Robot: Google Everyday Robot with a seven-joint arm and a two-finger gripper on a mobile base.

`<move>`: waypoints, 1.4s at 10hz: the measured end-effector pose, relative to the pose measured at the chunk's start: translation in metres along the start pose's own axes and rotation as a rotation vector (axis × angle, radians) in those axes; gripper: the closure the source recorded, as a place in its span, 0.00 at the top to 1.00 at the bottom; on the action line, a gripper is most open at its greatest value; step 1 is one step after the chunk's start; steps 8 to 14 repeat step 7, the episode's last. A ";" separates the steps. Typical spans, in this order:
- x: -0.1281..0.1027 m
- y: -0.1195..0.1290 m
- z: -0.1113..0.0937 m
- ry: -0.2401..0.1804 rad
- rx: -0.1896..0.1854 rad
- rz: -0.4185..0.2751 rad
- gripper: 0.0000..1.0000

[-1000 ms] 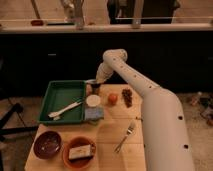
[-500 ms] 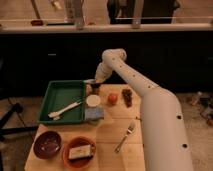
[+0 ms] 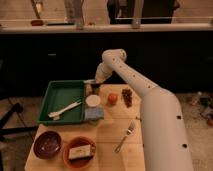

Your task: Place towel in metal cup

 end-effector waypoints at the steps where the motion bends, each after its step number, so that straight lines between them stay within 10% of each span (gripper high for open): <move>1: 0.000 0.000 0.000 0.000 0.000 0.000 0.66; 3: 0.000 0.000 0.000 0.000 0.000 0.000 0.80; 14: -0.001 0.000 0.000 0.000 -0.001 -0.001 0.80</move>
